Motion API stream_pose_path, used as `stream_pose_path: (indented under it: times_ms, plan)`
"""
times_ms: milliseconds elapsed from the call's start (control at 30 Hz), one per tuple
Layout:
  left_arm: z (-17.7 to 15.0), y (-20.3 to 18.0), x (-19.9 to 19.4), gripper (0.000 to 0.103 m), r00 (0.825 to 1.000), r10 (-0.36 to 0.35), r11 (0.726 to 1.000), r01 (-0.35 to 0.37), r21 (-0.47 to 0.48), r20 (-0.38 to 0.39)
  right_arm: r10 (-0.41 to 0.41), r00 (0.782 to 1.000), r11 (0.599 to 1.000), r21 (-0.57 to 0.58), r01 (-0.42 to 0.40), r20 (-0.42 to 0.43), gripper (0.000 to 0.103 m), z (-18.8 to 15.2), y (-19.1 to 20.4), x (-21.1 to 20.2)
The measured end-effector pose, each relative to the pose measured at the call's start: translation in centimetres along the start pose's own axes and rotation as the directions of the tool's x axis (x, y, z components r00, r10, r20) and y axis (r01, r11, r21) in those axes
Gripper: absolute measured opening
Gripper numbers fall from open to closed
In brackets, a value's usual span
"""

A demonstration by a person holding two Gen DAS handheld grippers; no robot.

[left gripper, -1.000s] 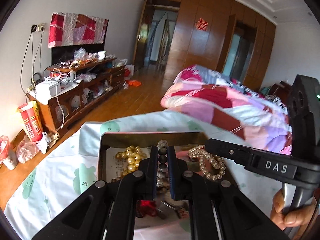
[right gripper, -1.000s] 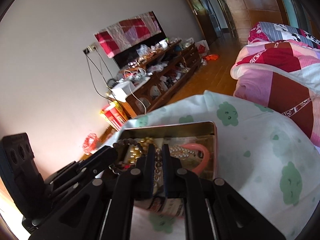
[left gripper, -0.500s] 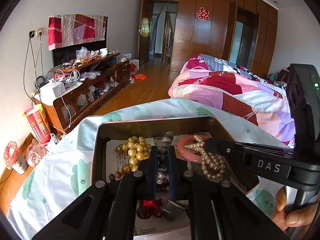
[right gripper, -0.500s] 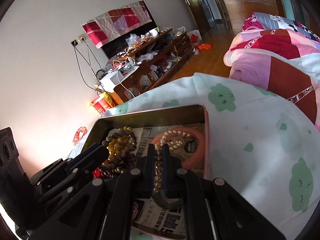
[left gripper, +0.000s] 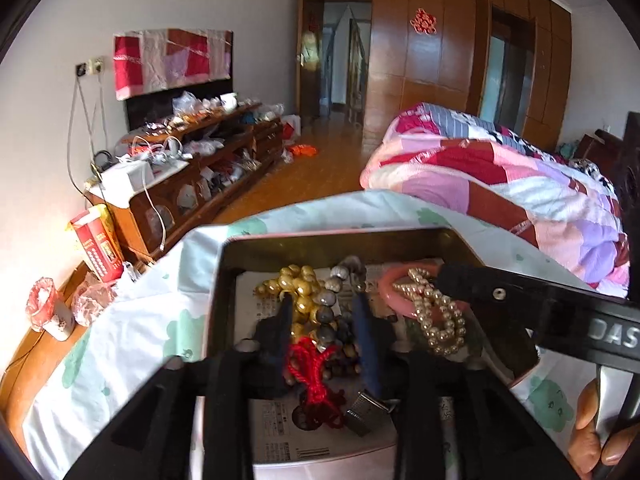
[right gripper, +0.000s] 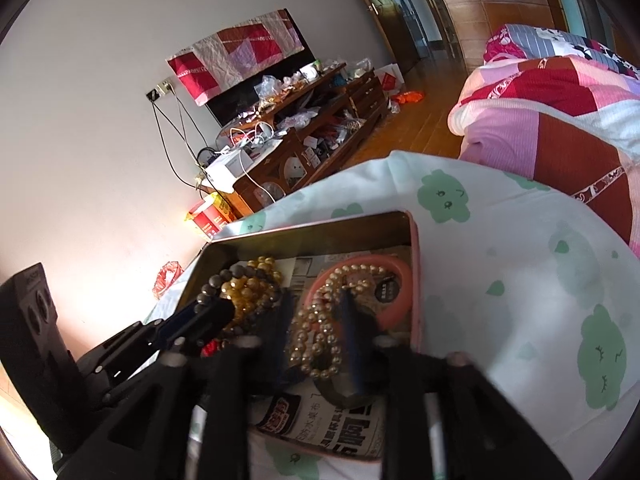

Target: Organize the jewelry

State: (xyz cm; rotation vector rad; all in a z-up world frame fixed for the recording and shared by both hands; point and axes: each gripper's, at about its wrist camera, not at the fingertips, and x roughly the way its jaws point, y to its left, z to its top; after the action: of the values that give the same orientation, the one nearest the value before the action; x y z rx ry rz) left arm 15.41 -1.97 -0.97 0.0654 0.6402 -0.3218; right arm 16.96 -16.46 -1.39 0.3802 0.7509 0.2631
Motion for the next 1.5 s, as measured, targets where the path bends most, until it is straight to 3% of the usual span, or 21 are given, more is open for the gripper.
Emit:
stream_pose_path:
  times_ms: [33, 67, 167, 433, 533, 900, 1067, 1500]
  plan:
    - [0.1, 0.0, -0.2, 0.053, 1.0, 0.012, 1.0, -0.012, 0.0, 0.015, -0.004, 1.0, 1.0, -0.001, 0.004, 0.019, 0.06, -0.1, 0.1, -0.4]
    - [0.1, -0.1, -0.7, 0.058, 0.999, 0.029, 1.0, -0.029, -0.002, 0.039, -0.009, 0.999, 1.0, -0.003, 0.009, 0.035, 0.06, -0.1, 0.2, -0.7]
    - [0.2, 0.2, -1.6, 0.061, 0.996, 0.055, 0.998, -0.054, -0.018, 0.065, -0.014, 0.999, 1.0, -0.002, 0.014, 0.05, 0.06, 0.0, 0.4, -1.4]
    - [-0.6, 0.2, -3.8, 0.062, 0.992, 0.1, 0.995, -0.097, -0.038, 0.078, -0.062, 0.995, 0.998, -0.017, 0.064, 0.083, 0.061, -0.8, 1.2, -4.3]
    - [-1.3, 0.1, -5.0, 0.062, 0.992, 0.097, 0.995, -0.094, -0.039, 0.077, -0.082, 0.991, 0.996, -0.031, 0.086, 0.106, 0.071, -1.6, 1.7, -6.1]
    - [-4.7, 0.6, -8.9, 0.062, 0.994, 0.106, 0.992, -0.103, -0.078, 0.034, -0.17, 0.974, 0.984, -0.025, 0.176, 0.149, 0.083, -6.3, 2.7, -10.5]
    - [-6.1, 0.4, -10.3, 0.062, 0.991, 0.132, 0.99, -0.131, -0.06, 0.019, -0.215, 0.967, 0.975, -0.029, 0.221, 0.138, 0.083, -8.4, 3.1, -11.2]
    - [-8.6, -0.7, -12.3, 0.062, 0.992, 0.126, 0.992, -0.126, -0.015, -0.004, -0.21, 0.972, 0.977, -0.001, 0.212, 0.109, 0.083, -12.0, 2.6, -13.4]
